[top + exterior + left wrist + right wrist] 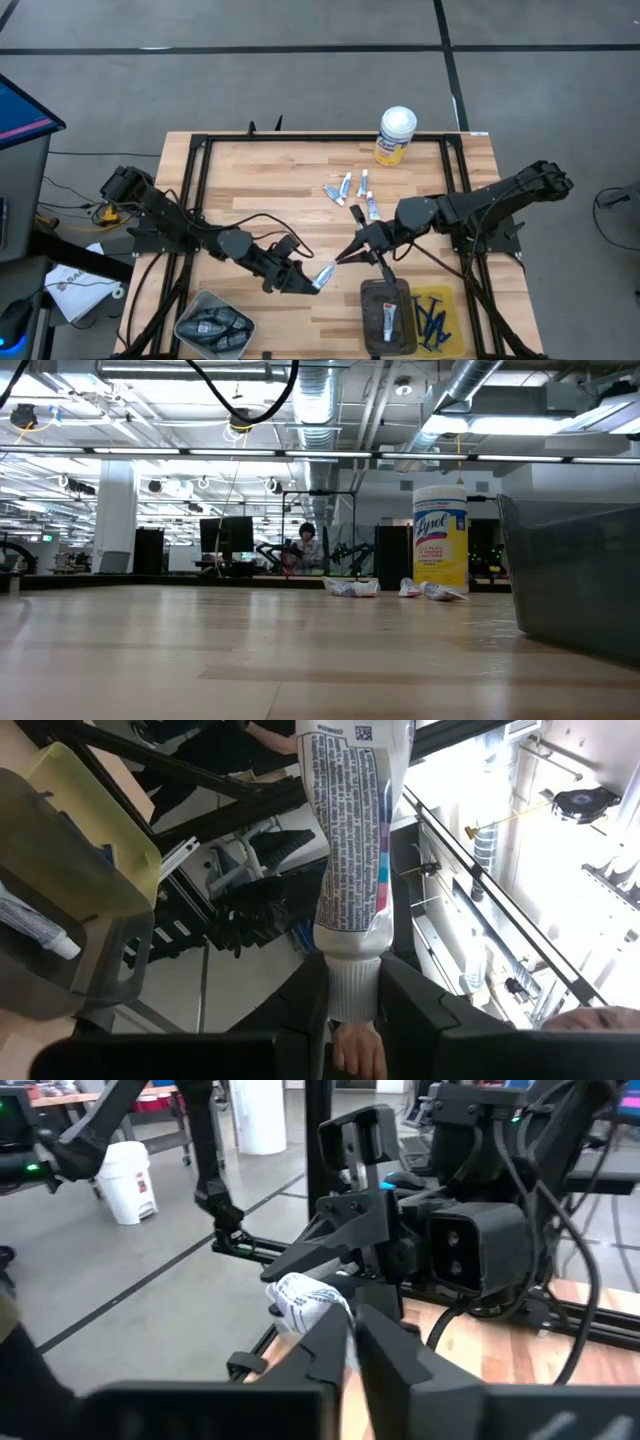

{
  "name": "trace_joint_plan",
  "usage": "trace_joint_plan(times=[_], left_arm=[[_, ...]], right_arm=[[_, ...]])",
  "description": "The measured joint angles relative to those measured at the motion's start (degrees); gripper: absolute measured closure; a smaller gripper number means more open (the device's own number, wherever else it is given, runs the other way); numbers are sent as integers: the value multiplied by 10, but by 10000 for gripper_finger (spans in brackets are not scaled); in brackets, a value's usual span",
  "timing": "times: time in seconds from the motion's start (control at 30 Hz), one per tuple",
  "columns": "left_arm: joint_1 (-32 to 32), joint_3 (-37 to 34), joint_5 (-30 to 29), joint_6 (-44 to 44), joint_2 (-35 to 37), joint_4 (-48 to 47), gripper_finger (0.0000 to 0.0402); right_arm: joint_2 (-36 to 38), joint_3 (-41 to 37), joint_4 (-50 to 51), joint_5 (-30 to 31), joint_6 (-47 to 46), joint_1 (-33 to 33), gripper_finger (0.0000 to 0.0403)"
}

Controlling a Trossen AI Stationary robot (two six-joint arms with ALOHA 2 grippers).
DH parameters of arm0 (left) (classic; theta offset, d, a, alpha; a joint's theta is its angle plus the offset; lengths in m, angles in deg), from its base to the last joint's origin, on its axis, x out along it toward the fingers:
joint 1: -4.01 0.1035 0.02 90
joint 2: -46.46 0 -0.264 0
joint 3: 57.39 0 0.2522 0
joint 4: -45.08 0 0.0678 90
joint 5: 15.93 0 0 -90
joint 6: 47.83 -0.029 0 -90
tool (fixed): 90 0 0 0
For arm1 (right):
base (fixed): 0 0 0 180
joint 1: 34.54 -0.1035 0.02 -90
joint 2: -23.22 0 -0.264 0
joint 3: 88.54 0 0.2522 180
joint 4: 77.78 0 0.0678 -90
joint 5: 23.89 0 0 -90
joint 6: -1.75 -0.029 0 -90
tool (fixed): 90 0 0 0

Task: Pick & Place Travel size toiletries
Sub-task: Put the toothpaste into the black bin

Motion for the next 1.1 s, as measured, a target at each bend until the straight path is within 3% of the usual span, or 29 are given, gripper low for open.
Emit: trace_joint_plan(times=[0.3,0.63,0.87,1.0,1.1], left_arm=[[6,0,-20,-6,0,-2,327],[11,0,-41,-33,0,0,211],[40,0,35,-33,0,-4,169],[63,0,76,-33,0,-4,171],[84,0,104,-35,0,-4,178]], right_arm=[[3,0,10,24,-1,4,402],[95,0,130,104,-43,1,402],[161,0,352,119,-181,-39,403],[148,0,460,98,-254,-100,403],[119,0,482,68,-302,-145,403]])
